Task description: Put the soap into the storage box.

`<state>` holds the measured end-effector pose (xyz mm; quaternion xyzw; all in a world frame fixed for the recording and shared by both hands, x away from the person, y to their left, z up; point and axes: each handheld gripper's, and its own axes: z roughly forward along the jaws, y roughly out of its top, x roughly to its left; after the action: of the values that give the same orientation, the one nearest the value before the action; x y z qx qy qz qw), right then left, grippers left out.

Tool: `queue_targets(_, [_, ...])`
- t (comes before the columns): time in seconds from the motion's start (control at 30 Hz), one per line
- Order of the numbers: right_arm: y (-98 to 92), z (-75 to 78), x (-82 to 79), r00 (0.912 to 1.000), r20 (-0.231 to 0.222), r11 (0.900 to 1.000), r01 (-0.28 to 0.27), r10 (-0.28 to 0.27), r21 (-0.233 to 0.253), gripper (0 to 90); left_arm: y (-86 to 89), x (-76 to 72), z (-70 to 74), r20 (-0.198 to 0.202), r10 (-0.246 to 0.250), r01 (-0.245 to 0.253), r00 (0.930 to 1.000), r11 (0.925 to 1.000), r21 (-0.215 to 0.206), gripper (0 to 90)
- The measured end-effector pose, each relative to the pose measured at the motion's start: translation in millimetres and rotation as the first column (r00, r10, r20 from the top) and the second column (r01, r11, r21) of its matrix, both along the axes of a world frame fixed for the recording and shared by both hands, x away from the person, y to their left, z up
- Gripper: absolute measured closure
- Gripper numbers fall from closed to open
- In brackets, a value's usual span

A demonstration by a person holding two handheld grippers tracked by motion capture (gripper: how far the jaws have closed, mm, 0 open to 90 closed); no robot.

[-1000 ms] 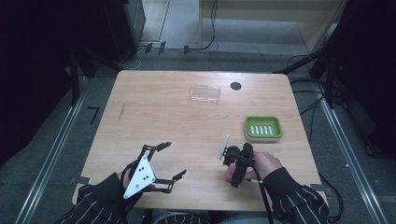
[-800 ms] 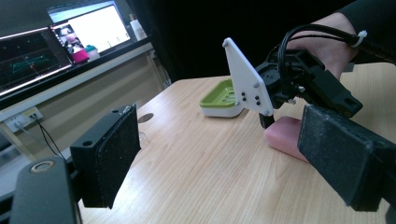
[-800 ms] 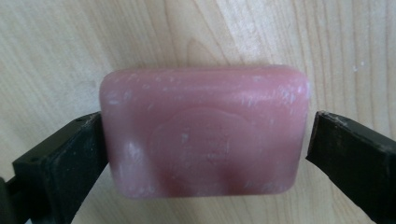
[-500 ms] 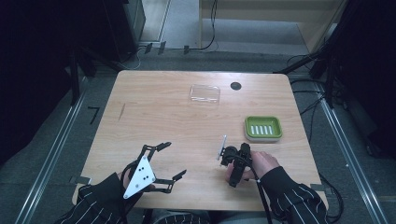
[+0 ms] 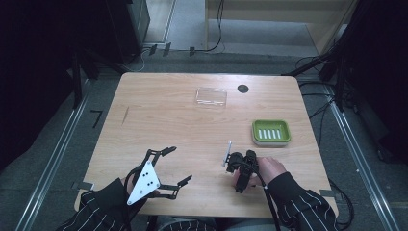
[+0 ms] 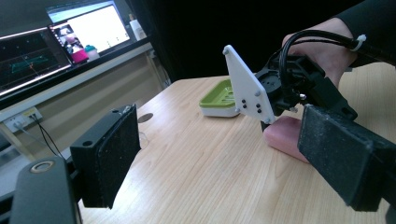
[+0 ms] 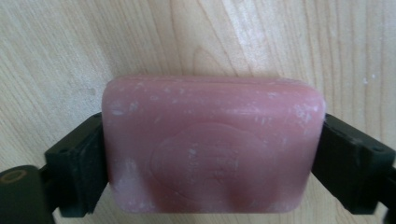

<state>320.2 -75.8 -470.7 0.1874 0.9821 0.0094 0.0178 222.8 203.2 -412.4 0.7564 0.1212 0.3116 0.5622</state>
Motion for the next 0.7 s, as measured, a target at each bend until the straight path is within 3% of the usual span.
queue_targets(0.7, [3.3,1.2,-2.3,1.0,0.007,1.0,0.002,-0.002,-0.019,13.6,0.4,-0.1,0.1,0.001,0.0,0.0,1.0,1.0,-0.001,13.6])
